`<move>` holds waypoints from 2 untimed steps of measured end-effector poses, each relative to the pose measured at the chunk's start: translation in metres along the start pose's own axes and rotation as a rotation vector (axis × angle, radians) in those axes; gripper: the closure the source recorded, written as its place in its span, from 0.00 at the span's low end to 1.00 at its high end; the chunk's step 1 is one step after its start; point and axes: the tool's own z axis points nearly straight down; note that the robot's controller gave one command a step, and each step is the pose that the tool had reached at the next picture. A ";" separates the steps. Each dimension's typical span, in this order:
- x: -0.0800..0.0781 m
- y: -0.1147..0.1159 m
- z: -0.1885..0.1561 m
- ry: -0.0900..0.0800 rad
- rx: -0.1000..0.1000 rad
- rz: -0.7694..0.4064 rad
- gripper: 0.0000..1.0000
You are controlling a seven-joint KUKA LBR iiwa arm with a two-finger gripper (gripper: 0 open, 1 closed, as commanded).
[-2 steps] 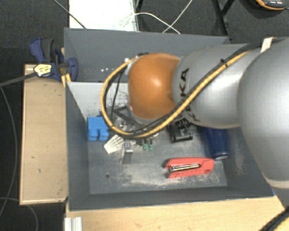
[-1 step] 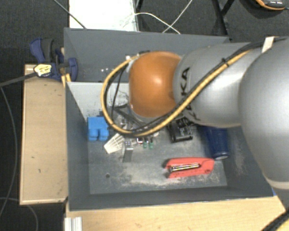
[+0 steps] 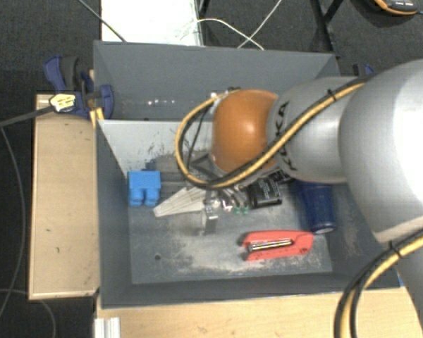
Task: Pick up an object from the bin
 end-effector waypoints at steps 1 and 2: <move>0.002 -0.007 -0.001 -0.005 -0.002 -0.145 0.00; 0.001 -0.002 0.000 -0.003 -0.002 -0.044 0.00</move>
Offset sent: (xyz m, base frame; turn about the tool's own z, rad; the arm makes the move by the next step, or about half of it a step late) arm -0.0001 0.0001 0.0000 -0.0046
